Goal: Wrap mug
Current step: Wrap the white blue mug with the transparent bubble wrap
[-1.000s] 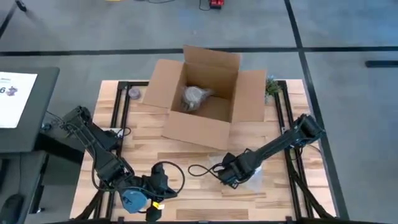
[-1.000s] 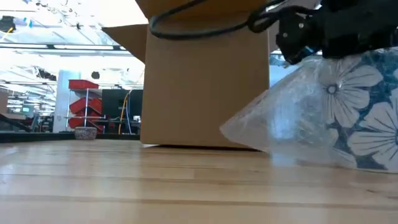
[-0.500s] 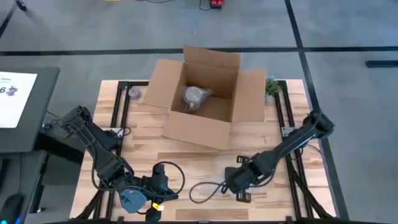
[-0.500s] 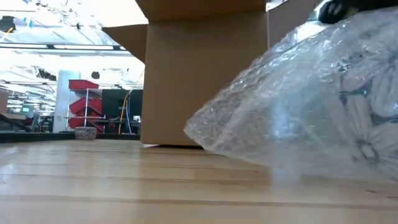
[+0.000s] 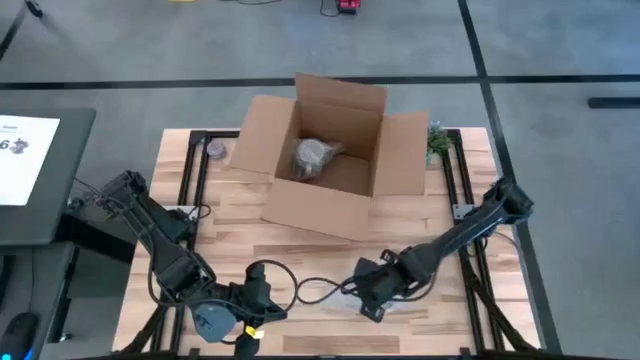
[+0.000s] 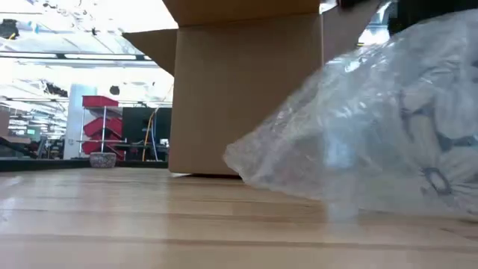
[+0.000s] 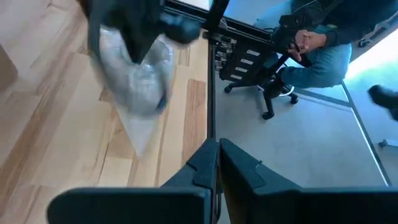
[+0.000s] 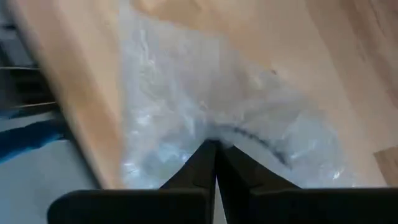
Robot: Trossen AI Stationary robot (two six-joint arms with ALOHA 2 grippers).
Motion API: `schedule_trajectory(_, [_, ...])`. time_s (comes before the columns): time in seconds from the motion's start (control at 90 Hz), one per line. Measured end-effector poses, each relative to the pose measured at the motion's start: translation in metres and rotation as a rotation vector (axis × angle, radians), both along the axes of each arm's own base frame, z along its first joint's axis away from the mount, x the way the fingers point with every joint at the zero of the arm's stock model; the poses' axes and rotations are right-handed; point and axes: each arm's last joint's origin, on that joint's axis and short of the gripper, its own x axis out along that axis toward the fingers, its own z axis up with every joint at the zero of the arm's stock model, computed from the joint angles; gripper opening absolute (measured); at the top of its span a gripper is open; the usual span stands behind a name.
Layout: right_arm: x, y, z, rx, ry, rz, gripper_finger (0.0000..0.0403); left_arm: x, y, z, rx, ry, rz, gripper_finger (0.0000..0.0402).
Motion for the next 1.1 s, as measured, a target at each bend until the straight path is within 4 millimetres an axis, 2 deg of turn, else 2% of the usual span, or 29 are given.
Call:
schedule_trajectory(0.144, [0.004, 0.008, -0.031, -0.015, 0.082, 0.004, 0.0000, 0.000, 0.000, 0.000, -0.002, -0.002, 0.001, 0.0000])
schedule_trajectory(0.289, [0.005, 0.016, -0.038, 0.019, 0.105, 0.048, 0.0000, 0.000, 0.000, 0.000, -0.004, -0.003, 0.002, 0.0000])
schedule_trajectory(0.433, [0.001, 0.014, -0.010, 0.032, 0.111, 0.049, 0.0000, 0.000, 0.000, 0.000, 0.000, -0.005, -0.002, 0.0000])
schedule_trajectory(0.556, [-0.006, 0.009, 0.038, 0.085, 0.041, 0.037, 0.0000, 0.000, 0.000, 0.000, 0.007, -0.007, -0.007, 0.0000])
schedule_trajectory(0.611, [-0.012, 0.006, 0.054, 0.106, 0.017, 0.021, 0.0000, 0.000, 0.000, 0.000, 0.008, -0.007, -0.007, 0.0000])
schedule_trajectory(0.789, [-0.013, 0.007, 0.075, 0.173, -0.116, 0.005, 0.0000, 0.000, 0.000, 0.000, 0.008, -0.006, -0.007, 0.0000])
schedule_trajectory(0.867, [-0.011, 0.008, 0.067, 0.170, -0.118, 0.015, 0.0000, 0.000, 0.000, 0.000, 0.008, -0.007, -0.007, 0.0000])
schedule_trajectory(0.978, [-0.009, 0.008, 0.035, 0.115, -0.030, 0.000, 0.0000, 0.000, 0.000, 0.000, 0.008, -0.006, -0.008, 0.0000])
schedule_trajectory(1.1, [-0.007, 0.008, 0.010, 0.099, 0.013, -0.020, 0.0000, 0.000, 0.000, 0.000, 0.007, -0.006, -0.007, 0.0000])
